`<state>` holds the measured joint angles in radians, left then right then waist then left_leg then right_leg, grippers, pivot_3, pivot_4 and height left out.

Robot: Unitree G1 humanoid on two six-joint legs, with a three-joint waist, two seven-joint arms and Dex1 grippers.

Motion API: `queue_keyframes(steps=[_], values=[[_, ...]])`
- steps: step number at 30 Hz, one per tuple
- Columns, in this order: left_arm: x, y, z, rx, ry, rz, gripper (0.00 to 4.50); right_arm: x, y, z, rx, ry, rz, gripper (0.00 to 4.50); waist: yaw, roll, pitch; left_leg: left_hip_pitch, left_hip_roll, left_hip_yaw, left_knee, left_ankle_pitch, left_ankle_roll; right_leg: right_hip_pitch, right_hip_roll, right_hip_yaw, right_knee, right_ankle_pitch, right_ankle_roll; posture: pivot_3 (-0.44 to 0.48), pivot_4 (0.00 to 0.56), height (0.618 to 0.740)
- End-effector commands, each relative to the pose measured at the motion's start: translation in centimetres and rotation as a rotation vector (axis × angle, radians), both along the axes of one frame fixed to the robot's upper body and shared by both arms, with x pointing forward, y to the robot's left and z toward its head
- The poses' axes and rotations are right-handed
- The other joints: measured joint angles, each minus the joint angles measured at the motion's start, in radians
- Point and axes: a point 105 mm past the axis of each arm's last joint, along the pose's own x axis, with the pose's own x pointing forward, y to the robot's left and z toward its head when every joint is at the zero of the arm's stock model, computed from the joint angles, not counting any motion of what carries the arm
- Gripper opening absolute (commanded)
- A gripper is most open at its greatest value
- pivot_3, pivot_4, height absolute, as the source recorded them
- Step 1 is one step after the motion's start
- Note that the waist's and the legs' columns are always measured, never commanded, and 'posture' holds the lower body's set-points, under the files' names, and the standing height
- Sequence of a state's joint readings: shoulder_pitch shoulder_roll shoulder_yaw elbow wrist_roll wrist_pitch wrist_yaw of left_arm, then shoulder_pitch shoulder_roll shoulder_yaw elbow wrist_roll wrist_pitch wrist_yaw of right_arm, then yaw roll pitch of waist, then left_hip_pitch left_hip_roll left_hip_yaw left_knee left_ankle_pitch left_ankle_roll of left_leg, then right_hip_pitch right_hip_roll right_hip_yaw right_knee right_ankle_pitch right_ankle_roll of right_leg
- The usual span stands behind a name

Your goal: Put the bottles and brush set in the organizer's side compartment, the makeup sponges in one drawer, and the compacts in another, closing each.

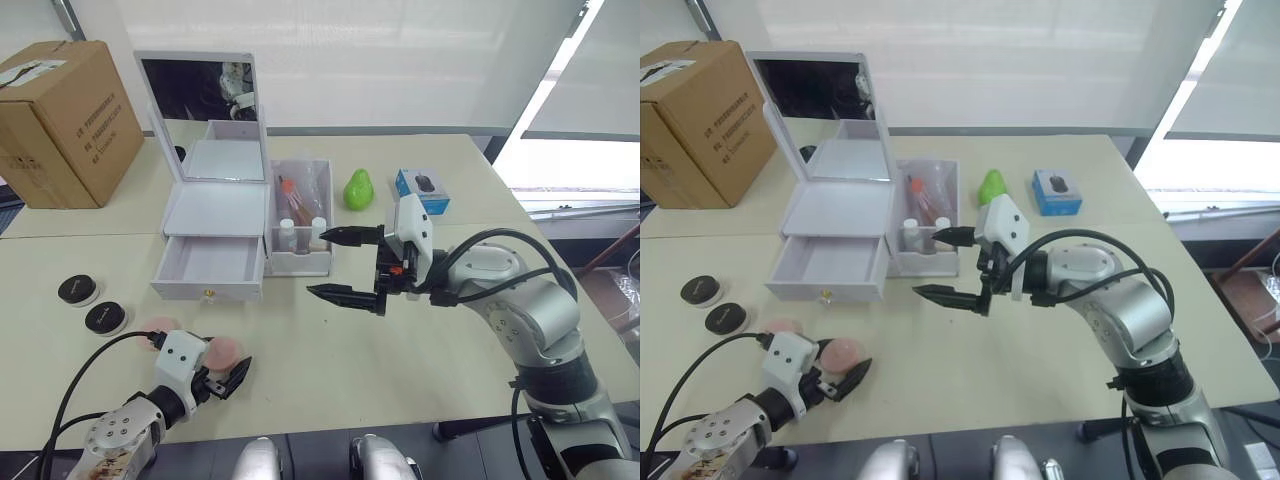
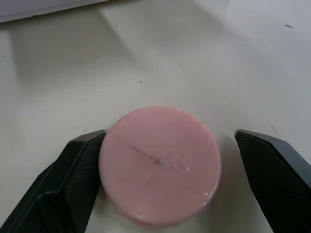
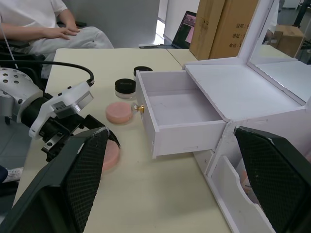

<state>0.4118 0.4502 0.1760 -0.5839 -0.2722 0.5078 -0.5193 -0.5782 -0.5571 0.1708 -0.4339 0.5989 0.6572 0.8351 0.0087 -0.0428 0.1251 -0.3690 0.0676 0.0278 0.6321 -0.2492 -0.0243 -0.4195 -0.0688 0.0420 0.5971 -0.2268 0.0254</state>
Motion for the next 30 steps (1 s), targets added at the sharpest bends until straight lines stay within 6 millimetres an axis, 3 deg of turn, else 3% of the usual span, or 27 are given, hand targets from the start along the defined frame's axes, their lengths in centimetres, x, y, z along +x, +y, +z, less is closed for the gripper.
queue_keyframes(steps=[1, 2, 7, 9, 12, 16, 20, 22, 25, 27, 30], values=[[-0.2, 0.1, 1.0, 0.0, -0.031, 0.004, 3.23, -0.3, -0.1, 0.9, 0.016, -0.046, -0.002, 4.5, -0.001, 0.0, 0.0, 0.0, 0.0, 0.0, 0.0, 0.0, 0.0, 0.0, 0.0, 0.0, 0.0, 0.0, 0.0, 0.0, 0.15, 0.733], [-0.3, 0.3, 1.1, 0.002, -0.032, 0.008, 2.95, -0.3, -0.1, 0.9, 0.016, -0.044, -0.002, 4.5, -0.001, 0.0, 0.0, 0.0, 0.0, 0.0, 0.0, 0.0, 0.0, 0.0, 0.0, 0.0, 0.0, 0.0, 0.0, 0.0, 0.15, 0.733], [-0.7, 1.8, 2.2, 0.037, -0.072, 0.039, 2.94, -0.2, -0.1, 0.7, 0.015, -0.039, -0.002, 4.5, -0.005, 0.0, 0.0, 0.0, 0.001, -0.001, 0.0, 0.0, 0.0, 0.0, 0.002, 0.001, 0.0, 0.0, -0.001, 0.0, 0.15, 0.733], [-0.6, 3.3, 4.1, 0.028, -0.132, 0.062, 2.94, -0.2, -0.1, 0.6, 0.014, -0.037, -0.005, 4.5, -0.005, 0.001, 0.001, 0.0, 0.001, -0.002, 0.0, 0.0, 0.0, -0.001, 0.002, 0.001, 0.0, 0.0, -0.001, 0.0, 0.15, 0.733], [-0.8, 6.0, 6.9, 0.032, -0.189, 0.083, 2.94, -0.1, -0.1, 0.5, 0.012, -0.032, -0.008, 4.5, -0.006, -0.001, 0.001, 0.0, 0.002, -0.002, 0.0, 0.0, 0.0, -0.002, 0.003, 0.0, 0.0, 0.0, -0.001, 0.0, 0.15, 0.733], [-1.3, 11.3, 9.0, 0.14, -0.142, 0.112, 2.94, -0.2, -0.1, 0.4, 0.012, -0.028, -0.008, 4.5, -0.006, 0.0, 0.001, 0.001, 0.002, -0.002, 0.0, 0.0, 0.0, -0.002, 0.003, 0.001, 0.0, 0.001, -0.001, 0.0, 0.15, 0.733], [0.4, 14.5, 12.5, 0.201, -0.206, 0.119, 2.94, -0.2, -0.4, 0.6, 0.013, -0.036, -0.013, 4.5, -0.001, 0.0, 0.001, 0.001, 0.002, -0.002, 0.0, 0.0, 0.0, -0.002, 0.003, 0.0, 0.0, 0.001, -0.002, 0.0, 0.15, 0.733], [2.3, 14.3, 14.7, 0.193, -0.26, 0.061, 2.94, -0.4, -0.3, 1.0, 0.018, -0.044, -0.005, 4.5, 0.004, 0.0, 0.002, 0.0, 0.002, -0.002, 0.0, 0.0, 0.0, -0.002, 0.003, 0.0, -0.001, 0.0, -0.002, 0.0, 0.15, 0.733], [4.9, 12.3, 17.5, 0.13, -0.318, -0.099, 2.94, -0.7, -0.1, 1.3, 0.021, -0.059, 0.008, 4.5, 0.008, -0.003, 0.003, -0.001, 0.002, -0.001, -0.001, 0.0, 0.0, -0.003, 0.002, -0.002, -0.001, 0.001, -0.002, 0.0, 0.15, 0.733], [5.7, 10.2, 17.9, 0.042, -0.299, -0.239, 2.94, -0.6, 0.0, 1.5, 0.02, -0.068, 0.009, 4.5, 0.004, -0.002, 0.003, -0.001, 0.001, 0.0, -0.001, 0.0, 0.0, -0.002, 0.001, -0.001, -0.001, 0.001, -0.003, 0.0, 0.15, 0.733], [6.4, 7.9, 17.0, -0.033, -0.214, -0.405, 2.94, -0.4, 0.2, 1.6, 0.023, -0.08, 0.001, 4.5, -0.002, -0.002, 0.002, -0.001, 0.001, 0.001, -0.001, 0.0, 0.0, 0.002, 0.002, 0.0, 0.001, 0.004, -0.006, 0.0, 0.15, 0.733]])
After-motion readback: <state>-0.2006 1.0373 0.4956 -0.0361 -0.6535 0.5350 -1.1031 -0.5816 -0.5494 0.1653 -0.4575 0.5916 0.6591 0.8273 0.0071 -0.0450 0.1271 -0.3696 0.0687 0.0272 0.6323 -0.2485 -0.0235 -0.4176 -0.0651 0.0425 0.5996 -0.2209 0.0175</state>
